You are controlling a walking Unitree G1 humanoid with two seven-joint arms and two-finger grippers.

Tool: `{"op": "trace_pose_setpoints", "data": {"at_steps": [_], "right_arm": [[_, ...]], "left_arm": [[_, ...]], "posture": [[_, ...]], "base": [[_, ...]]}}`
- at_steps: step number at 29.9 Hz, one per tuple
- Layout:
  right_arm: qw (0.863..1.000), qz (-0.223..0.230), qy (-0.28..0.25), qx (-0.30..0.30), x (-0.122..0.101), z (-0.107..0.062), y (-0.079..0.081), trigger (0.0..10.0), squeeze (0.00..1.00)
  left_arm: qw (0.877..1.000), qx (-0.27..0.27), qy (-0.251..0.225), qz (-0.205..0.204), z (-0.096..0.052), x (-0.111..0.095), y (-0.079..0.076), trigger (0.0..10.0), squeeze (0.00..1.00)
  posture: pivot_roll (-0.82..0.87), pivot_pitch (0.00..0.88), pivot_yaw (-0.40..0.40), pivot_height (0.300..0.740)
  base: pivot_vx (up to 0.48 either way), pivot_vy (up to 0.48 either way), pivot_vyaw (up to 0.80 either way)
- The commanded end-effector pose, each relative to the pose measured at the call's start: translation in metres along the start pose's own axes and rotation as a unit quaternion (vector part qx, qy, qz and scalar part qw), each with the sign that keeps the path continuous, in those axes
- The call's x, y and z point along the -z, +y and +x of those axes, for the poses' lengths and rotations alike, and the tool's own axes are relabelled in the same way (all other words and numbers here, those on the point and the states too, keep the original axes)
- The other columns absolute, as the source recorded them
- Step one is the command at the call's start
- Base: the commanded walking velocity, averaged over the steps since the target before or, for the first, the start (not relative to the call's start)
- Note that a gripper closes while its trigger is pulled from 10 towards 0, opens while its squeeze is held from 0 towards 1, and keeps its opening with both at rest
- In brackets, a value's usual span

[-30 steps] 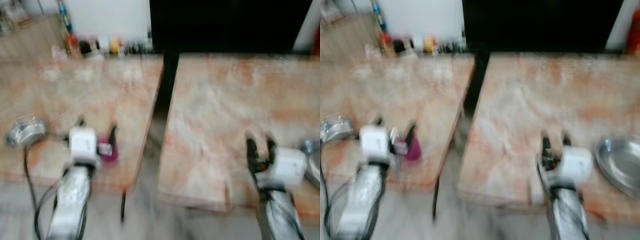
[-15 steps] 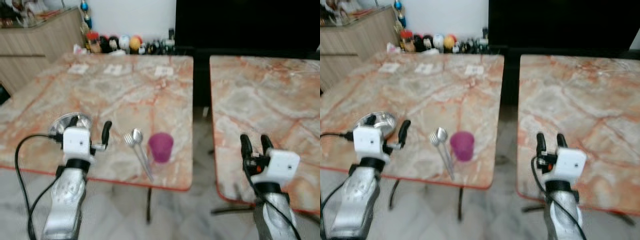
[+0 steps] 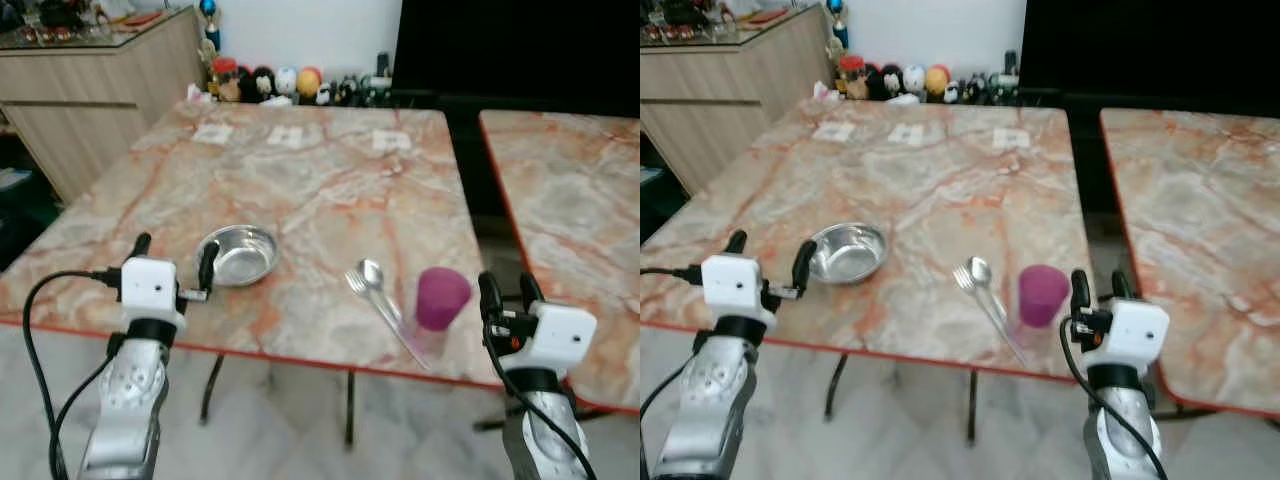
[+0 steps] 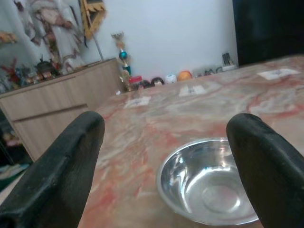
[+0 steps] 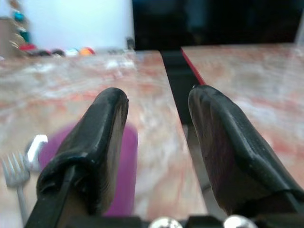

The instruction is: Setting the table

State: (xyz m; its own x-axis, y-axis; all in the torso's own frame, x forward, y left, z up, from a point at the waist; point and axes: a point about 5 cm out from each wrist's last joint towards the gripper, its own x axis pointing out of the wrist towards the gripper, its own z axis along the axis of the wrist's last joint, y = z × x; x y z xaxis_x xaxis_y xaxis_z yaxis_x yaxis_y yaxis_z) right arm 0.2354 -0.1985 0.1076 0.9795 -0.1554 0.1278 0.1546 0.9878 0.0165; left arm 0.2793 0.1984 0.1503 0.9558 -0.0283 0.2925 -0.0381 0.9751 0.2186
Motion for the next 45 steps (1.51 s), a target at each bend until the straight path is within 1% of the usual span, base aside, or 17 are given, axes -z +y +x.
{"op": "trace_pose_setpoints", "data": {"at_steps": [1,6,10,11,15,16,19,21,24,26,29,33,36,40,45], "right_arm": [[1.000,-0.002,-0.013,0.000,-0.006,0.002,0.002,10.0,0.00],[1.000,-0.007,-0.018,0.006,-0.009,-0.001,0.001,10.0,0.00],[0.999,-0.023,-0.020,0.009,-0.010,-0.005,0.000,10.0,0.00],[0.999,-0.024,-0.017,0.026,-0.010,-0.010,-0.003,10.0,0.00],[0.999,-0.030,-0.009,0.039,-0.008,-0.018,-0.006,10.0,0.00],[0.999,-0.027,-0.004,0.043,-0.006,-0.019,-0.006,10.0,0.00],[0.999,-0.028,0.001,0.042,-0.003,-0.020,-0.006,10.0,0.00],[0.999,-0.024,0.003,0.042,-0.003,-0.019,-0.005,10.0,0.00],[0.999,-0.015,0.005,0.032,-0.004,-0.014,0.002,10.0,0.00],[0.999,-0.016,0.005,0.029,-0.004,-0.013,0.003,10.0,0.00],[1.000,-0.012,0.006,0.028,-0.004,-0.013,0.003,10.0,0.00],[0.999,-0.011,0.011,0.031,-0.002,-0.013,0.003,10.0,0.00],[0.999,-0.008,0.016,0.031,-0.001,-0.013,0.004,10.0,0.00],[0.999,-0.009,0.016,0.031,-0.001,-0.013,0.004,10.0,0.00],[0.999,-0.004,0.015,0.028,0.000,-0.014,0.007,10.0,0.00]], "left_arm": [[1.000,-0.003,0.000,0.008,0.000,-0.001,0.004,10.0,0.00],[1.000,0.003,-0.002,0.002,-0.001,0.000,0.002,10.0,0.00],[1.000,0.014,-0.003,0.000,-0.001,0.000,-0.001,10.0,0.00],[1.000,0.020,-0.004,-0.004,-0.002,0.001,-0.003,10.0,0.00],[1.000,0.028,-0.003,-0.009,-0.002,0.001,-0.006,10.0,0.00],[0.999,0.038,-0.001,-0.014,-0.002,0.002,-0.009,10.0,0.00],[0.997,0.067,0.010,-0.022,-0.001,0.004,-0.016,10.0,0.00],[0.996,0.084,0.022,-0.034,0.000,0.007,-0.021,10.0,0.00],[0.991,0.108,0.042,-0.063,-0.003,0.012,-0.030,10.0,0.00],[0.991,0.112,0.042,-0.056,-0.005,0.013,-0.033,10.0,0.00],[0.993,0.105,0.038,-0.040,-0.005,0.011,-0.033,10.0,0.00],[0.993,0.103,0.035,-0.034,-0.004,0.011,-0.031,10.0,0.00],[0.994,0.101,0.035,-0.034,-0.003,0.010,-0.027,10.0,0.00],[0.994,0.101,0.035,-0.034,-0.003,0.010,-0.027,10.0,0.00],[0.993,0.103,0.035,-0.040,-0.004,0.010,-0.028,10.0,0.00]], "posture": [[0.04,0.000,0.007,0.740],[0.04,0.000,0.005,0.740],[0.04,0.000,0.002,0.740],[0.04,0.000,-0.002,0.740],[0.04,0.000,-0.002,0.740],[0.04,0.000,-0.002,0.740],[0.04,0.000,-0.003,0.740],[0.04,0.000,-0.004,0.740],[0.04,0.000,-0.006,0.740],[0.04,0.000,-0.008,0.740],[0.05,0.000,-0.010,0.740],[0.05,0.000,-0.010,0.740],[0.05,0.000,-0.007,0.740],[0.05,0.000,-0.006,0.740],[0.05,0.000,-0.005,0.740]], "base": [[0.000,0.480,0.00],[0.000,0.438,0.00],[0.000,0.000,0.00],[0.000,0.000,0.00],[0.000,0.000,0.00],[0.000,0.000,0.00],[0.000,0.000,0.00],[0.000,0.000,0.00],[0.000,0.000,0.00],[0.000,0.000,0.00],[0.000,0.000,0.00],[0.000,-0.452,0.00],[0.000,-0.472,-0.51],[0.000,-0.472,-0.79],[0.000,-0.099,-0.19]]}}
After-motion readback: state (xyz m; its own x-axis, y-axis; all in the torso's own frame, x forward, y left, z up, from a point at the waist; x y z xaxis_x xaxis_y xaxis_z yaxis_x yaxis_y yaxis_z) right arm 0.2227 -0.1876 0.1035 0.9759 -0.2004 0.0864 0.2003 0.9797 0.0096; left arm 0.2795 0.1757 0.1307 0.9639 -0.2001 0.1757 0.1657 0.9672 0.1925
